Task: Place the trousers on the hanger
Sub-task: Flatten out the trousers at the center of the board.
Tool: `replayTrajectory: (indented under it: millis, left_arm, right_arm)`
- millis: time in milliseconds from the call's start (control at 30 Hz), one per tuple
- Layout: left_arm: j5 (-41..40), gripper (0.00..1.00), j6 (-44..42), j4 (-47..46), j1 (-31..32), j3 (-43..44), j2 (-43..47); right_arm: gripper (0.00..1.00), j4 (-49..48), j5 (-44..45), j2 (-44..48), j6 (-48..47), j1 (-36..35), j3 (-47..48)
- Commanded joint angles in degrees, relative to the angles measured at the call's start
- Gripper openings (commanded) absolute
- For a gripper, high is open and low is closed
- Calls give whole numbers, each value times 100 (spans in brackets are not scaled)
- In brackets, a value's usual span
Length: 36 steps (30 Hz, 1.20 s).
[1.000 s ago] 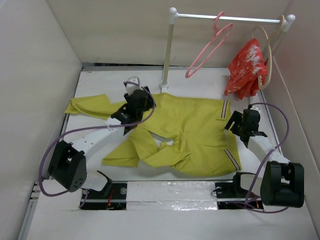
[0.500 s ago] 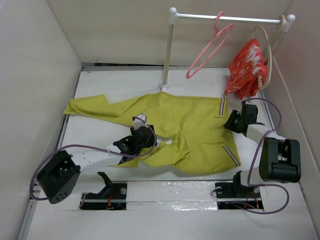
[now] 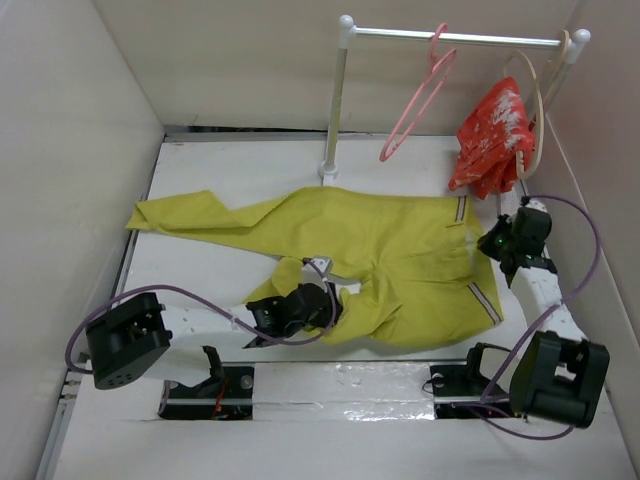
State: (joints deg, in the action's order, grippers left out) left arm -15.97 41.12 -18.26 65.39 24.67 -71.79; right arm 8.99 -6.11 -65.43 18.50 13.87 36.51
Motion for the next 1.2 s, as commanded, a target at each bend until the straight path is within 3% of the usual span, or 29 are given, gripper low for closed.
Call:
replayTrajectory:
  millis: [0, 33, 100, 133, 200, 233, 333, 367, 400, 467, 500, 533, 600, 633, 733, 767, 867, 967, 1100, 1167]
  left_arm:
    - [120, 34, 98, -354, 255, 573, -169]
    - [103, 55, 54, -214, 255, 731, -143]
    - [-3, 71, -16, -117, 255, 803, 146]
    - [-29, 80, -69, 58, 255, 907, 278]
    - [-64, 82, -183, 348, -95, 1040, 682]
    - [-108, 84, -201, 593, -253, 1119, 849]
    - [-170, 82, -193, 815, -1245, 1058, 1570]
    - [-222, 82, -192, 842, -1552, 1014, 1893]
    - [-249, 81, -105, 1007, -2251, 979, 2018]
    - [-83, 79, -61, 1053, -3045, 926, 2317]
    - [14, 77, -17, 1035, -3458, 900, 2371]
    - [206, 76, 44, 922, -4341, 865, 2406]
    - [725, 72, 228, 833, -5146, 882, 2302]
    - [927, 68, 569, 659, -5881, 873, 2214]
    - [1857, 61, 870, 218, -6694, 1082, 1530]
    - [2060, 60, 714, 357, -7053, 1363, 910]
    - [1381, 60, 179, 1525, -7285, 2672, -260]
    - [894, 64, -51, 2011, -7487, 3368, -965]
    - [1762, 70, -551, 2282, -8286, 4158, -1995]
    - [1712, 70, -763, 2546, -8349, 4625, -2486]
  right_arm:
    - [0, 155, 900, 443, 66, 554, 172]
    - [2, 260, 944, 556, 92, 712, 224]
    - [7, 182, 980, 654, 206, 792, 216]
    - [17, 69, 963, 698, 233, 793, 207]
    - [34, -55, 780, 751, 294, 793, 216]
    - [50, -56, 665, 760, 303, 793, 242]
    - [73, 51, 331, 961, 207, 654, 383]
    - [74, -20, 234, 1084, 180, 539, 244]
    - [76, -3, 146, 1355, 145, 312, 181]
    - [70, -169, -91, 1655, 49, 38, -151]
    - [61, -257, -397, 1778, 40, -285, -266]
    - [41, -423, -565, 1927, 48, -506, -381]
    - [18, -556, -760, 1929, -22, -1032, -618]
    - [2, -670, -743, 1816, -31, -1644, -671]
    - [0, -1090, -603, 1525, -206, -2579, -768]
    - [0, -1110, -524, 1263, -259, -3130, -716]
    - [1, -1110, -146, 814, -531, -3932, -452]
    - [2, -1268, 22, 672, -611, -4234, -443]
    - [5, -1646, -101, 681, -593, -4742, -679]
    - [7, -1804, -14, 681, -602, -4910, -751]
